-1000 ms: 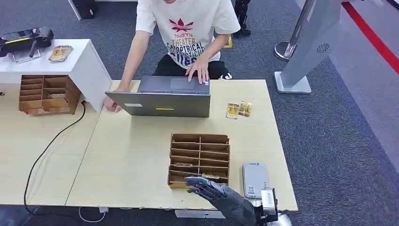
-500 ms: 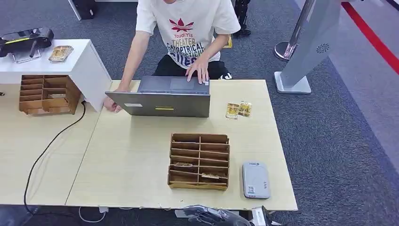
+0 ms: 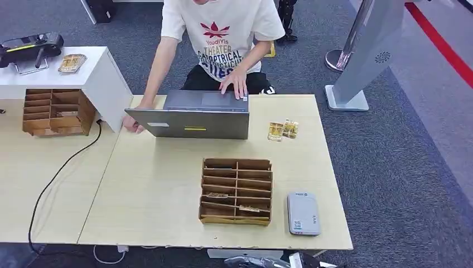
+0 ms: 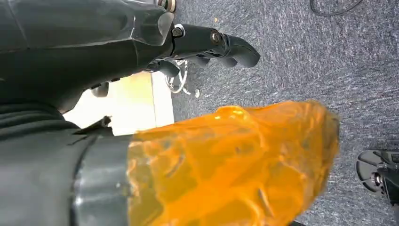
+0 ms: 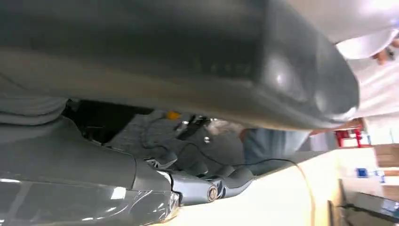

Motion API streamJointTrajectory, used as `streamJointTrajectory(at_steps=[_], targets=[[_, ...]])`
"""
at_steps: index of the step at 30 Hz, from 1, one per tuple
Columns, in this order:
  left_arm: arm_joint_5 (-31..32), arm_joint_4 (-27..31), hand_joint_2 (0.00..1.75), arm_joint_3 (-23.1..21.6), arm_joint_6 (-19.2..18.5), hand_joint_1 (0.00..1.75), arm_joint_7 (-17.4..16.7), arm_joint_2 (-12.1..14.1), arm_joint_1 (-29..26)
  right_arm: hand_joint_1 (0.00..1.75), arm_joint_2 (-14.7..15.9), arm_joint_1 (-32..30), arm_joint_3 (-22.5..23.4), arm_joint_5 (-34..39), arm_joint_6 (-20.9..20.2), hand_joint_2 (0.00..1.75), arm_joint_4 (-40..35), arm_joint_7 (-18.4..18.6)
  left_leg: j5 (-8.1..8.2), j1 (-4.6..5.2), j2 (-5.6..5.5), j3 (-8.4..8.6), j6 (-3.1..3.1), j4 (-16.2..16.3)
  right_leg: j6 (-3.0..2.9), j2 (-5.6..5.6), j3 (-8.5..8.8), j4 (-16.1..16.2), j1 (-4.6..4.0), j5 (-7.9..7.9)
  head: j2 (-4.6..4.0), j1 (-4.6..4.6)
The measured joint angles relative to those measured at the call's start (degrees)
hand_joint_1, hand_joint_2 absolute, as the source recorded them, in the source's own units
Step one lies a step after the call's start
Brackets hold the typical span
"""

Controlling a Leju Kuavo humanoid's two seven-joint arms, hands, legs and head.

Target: Pass the card to the sensor for recognition and then transmit it.

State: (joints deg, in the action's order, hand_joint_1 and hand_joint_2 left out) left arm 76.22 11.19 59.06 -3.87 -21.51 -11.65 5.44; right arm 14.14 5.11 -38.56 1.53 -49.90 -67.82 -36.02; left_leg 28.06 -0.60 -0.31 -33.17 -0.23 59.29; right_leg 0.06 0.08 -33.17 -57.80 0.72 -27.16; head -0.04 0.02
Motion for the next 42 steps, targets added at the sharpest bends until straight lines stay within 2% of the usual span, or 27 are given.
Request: streamJointTrajectory(at_steps=[5,7,9,10,13,15,25,29,31,35,42], targets=[[0.09,0.0,0.0,0.0,0.0,0.0,0.0,0.0,0.0,0.0,0.11,0.41,-0.22,0.31,0.2,0.0,2.91,-0.61,0.0,-0.01,0.0,0.0,0.0,0.0,0.0,0.0,0.0,0.0,0.0,0.0,0.0,0.0],[-4.93,0.0,0.0,0.95,1.95,0.0,-0.31,-0.58,0.14,0.0,0.11,0.44,-0.31,0.65,1.15,0.0,3.78,-0.72,0.0,-0.01,0.0,0.01,0.0,0.0,0.0,0.0,-0.01,0.0,0.0,0.0,0.0,-0.02],[-16.68,0.0,0.0,6.48,7.59,0.0,0.75,-2.8,0.62,0.0,0.79,-0.77,-0.24,1.11,3.08,0.0,3.95,-1.16,0.05,0.08,-0.04,0.01,0.07,0.02,0.03,-0.07,0.02,0.01,0.06,-0.02,0.0,-0.02],[-19.79,0.0,0.0,9.26,9.21,0.0,1.42,-3.97,0.65,0.0,1.18,-1.42,-0.22,1.16,3.43,0.0,3.89,-1.33,0.05,0.1,-0.04,0.01,0.07,0.01,0.04,-0.06,0.03,0.01,0.08,-0.03,0.0,-0.04],[-21.29,-0.09,0.0,14.46,10.51,0.0,2.19,-6.25,0.42,0.0,2.29,-3.36,-0.24,1.53,4.24,0.0,2.91,-1.81,0.1,0.07,0.03,-0.03,0.15,0.06,0.05,0.01,0.03,0.04,0.04,-0.02,0.0,0.02],[-21.31,-0.11,0.0,16.41,10.77,0.0,2.25,-6.42,0.5,0.0,2.84,-3.91,-0.24,1.68,4.41,0.0,2.36,-1.99,0.16,0.08,0.03,-0.02,0.25,0.12,0.07,0.0,0.03,0.06,0.05,-0.03,0.0,0.02],[-21.13,-0.11,0.0,19.56,9.91,0.0,2.47,-6.62,0.79,0.0,4.13,-4.83,-0.24,2.91,3.88,0.0,-0.24,-3.48,0.15,0.04,0.05,0.0,0.24,0.12,0.1,0.01,0.08,0.03,0.02,-0.02,0.0,-0.02],[-22.03,-0.11,0.0,20.09,5.08,0.0,1.99,-4.67,1.12,0.0,3.63,-2.79,-0.39,1.86,-0.74,0.0,0.13,-4.02,0.12,0.03,0.06,0.02,0.2,0.11,0.09,0.02,0.09,0.02,0.01,-0.01,0.0,0.0],[-22.19,-0.11,0.0,20.09,3.89,0.0,1.44,-3.28,1.35,0.0,3.08,-1.49,-0.37,1.51,-1.79,0.0,0.41,-4.11,0.11,0.02,0.06,0.05,0.18,0.12,0.09,0.01,0.1,0.02,0.01,-0.01,0.0,0.0],[-22.34,-0.07,0.0,20.15,3.52,0.0,1.05,-1.46,1.49,0.0,2.4,-0.4,-0.35,0.92,-2.03,0.0,0.89,-4.11,0.08,0.02,0.04,0.05,0.19,0.11,0.08,-0.01,0.11,0.0,0.01,-0.01,0.0,-0.02],[-22.56,-0.09,0.0,20.33,3.54,0.0,0.92,-0.7,1.54,0.0,2.14,-0.28,0.29,1.62,-3.13,0.0,0.83,-4.11,0.09,0.04,0.04,0.01,0.2,0.13,0.09,0.0,0.12,0.01,0.02,-0.01,0.0,0.0]])
